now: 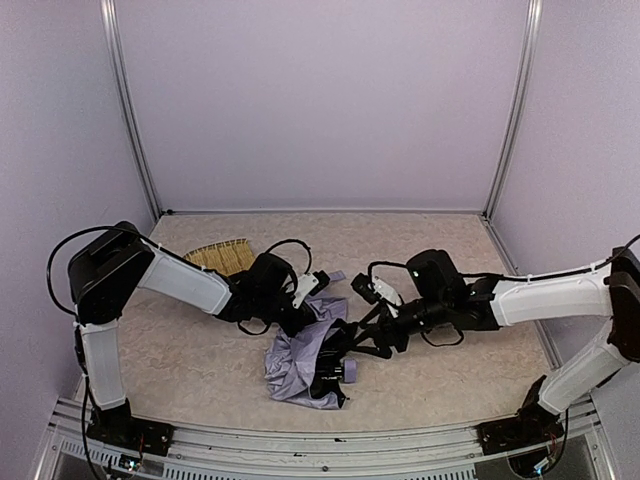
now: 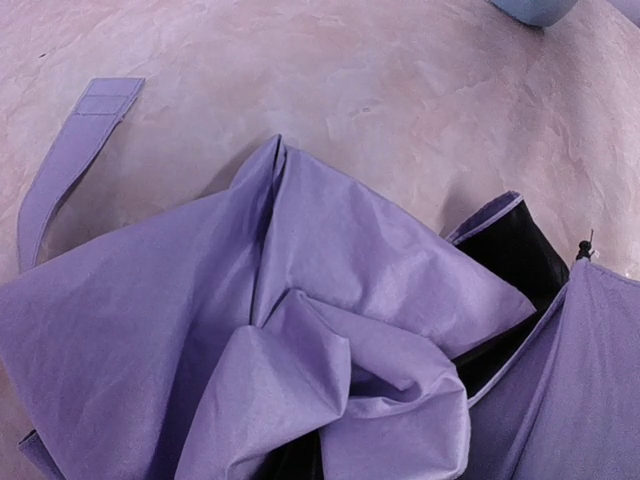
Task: Put away the umbrella
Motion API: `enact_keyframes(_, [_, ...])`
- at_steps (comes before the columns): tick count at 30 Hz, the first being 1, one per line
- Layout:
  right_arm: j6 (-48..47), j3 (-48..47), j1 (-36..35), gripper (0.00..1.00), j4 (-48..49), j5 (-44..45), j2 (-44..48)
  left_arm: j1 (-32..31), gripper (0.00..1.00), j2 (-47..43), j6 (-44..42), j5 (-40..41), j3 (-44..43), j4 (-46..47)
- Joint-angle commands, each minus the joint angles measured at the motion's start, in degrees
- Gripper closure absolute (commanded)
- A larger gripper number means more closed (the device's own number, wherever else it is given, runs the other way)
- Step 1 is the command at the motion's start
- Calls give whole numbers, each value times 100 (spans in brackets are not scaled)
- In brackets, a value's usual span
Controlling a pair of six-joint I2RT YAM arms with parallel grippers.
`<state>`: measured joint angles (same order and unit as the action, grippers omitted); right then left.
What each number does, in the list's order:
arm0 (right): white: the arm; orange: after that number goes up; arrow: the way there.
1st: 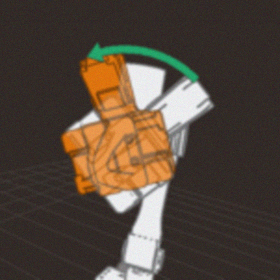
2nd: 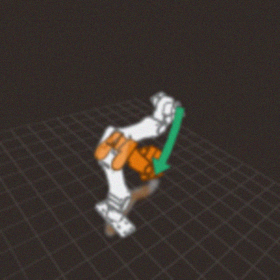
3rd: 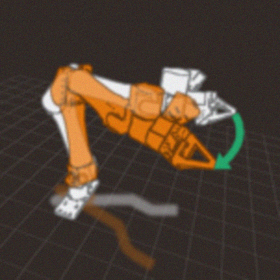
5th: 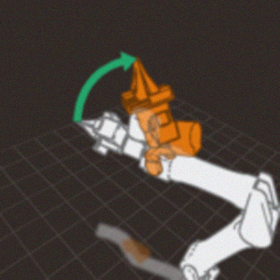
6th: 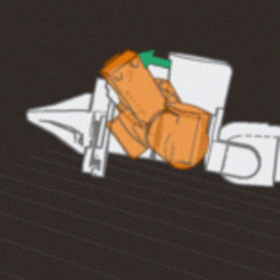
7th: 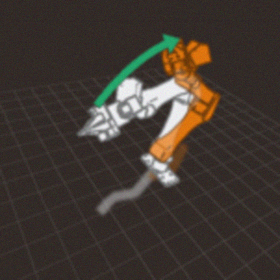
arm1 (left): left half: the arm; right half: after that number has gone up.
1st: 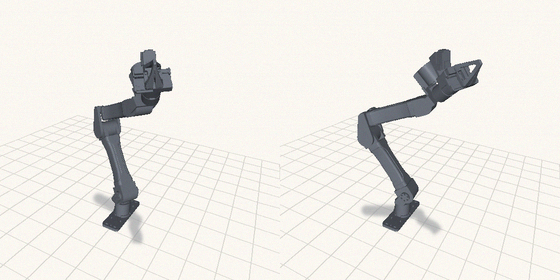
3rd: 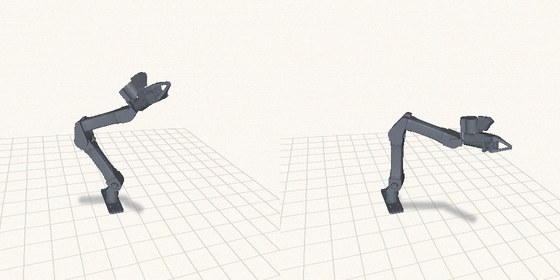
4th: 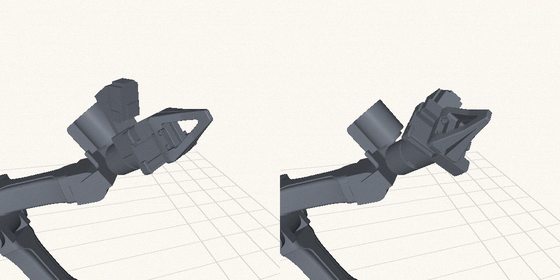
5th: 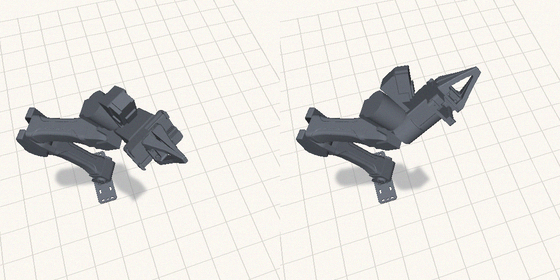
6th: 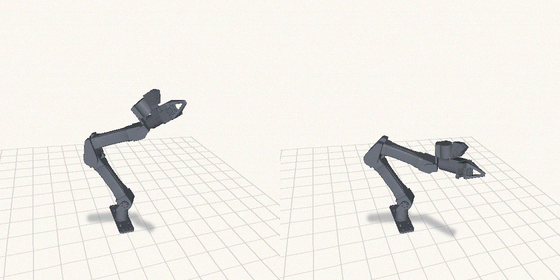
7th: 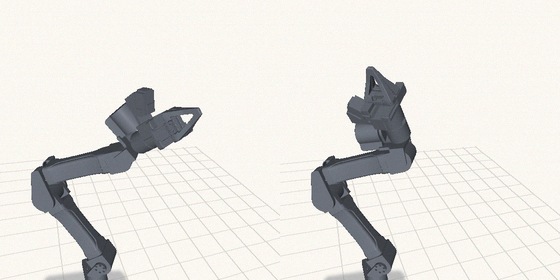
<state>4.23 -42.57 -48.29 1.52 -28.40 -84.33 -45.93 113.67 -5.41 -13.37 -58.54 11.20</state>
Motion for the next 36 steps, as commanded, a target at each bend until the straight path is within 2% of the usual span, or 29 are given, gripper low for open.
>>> enact_keyframes(1, [-430, 50, -501, 25, -55, 1305, 876, -21, 100, 409, -120, 8, 135, -688])
enact_keyframes(4, [-1117, 99, -1273, 20, 430, 1657, 1217, -21, 100, 410, -142, -13, 124, -688])
enact_keyframes(6, [-1502, 131, -1742, 2, 798, 1870, 1126, -21, 100, 391, -136, -4, 124, -694])
enact_keyframes(11, [-2096, -569, -2154, 0, 746, 1959, 113, -29, 100, 351, -132, -2, 125, -736])
enact_keyframes(13, [-2202, -910, -2198, 7, 505, 2023, -314, -30, 100, 326, -140, -1, 142, -744])
enact_keyframes(17, [-2248, -1362, -2203, 78, 138, 2195, -739, -30, 100, 271, -150, 34, 183, -746])
enact_keyframes(18, [-2236, -1368, -2202, 94, 175, 2240, -714, -30, 100, 264, -152, 49, 189, -746])
enact_keyframes(19, [-2235, -1327, -2198, 100, 241, 2342, -671, -31, 100, 254, -151, 53, 194, -750])
enact_keyframes(22, [-2109, -1191, -2012, 100, 456, 2571, -515, -46, 100, 235, -157, 39, 216, -736])
enact_keyframes(25, [-1703, -1246, -1413, 100, 661, 2377, -556, -109, 100, 209, -207, 106, 238, -656])
enact_keyframes(30, [-784, -1490, -381, 100, 968, 1685, -1362, -162, 100, 191, -198, 49, 252, -461])
enact_keyframes(36, [-616, -1178, -200, 100, 1322, 1070, -2207, -90, 100, 211, -115, -62, 369, -121])
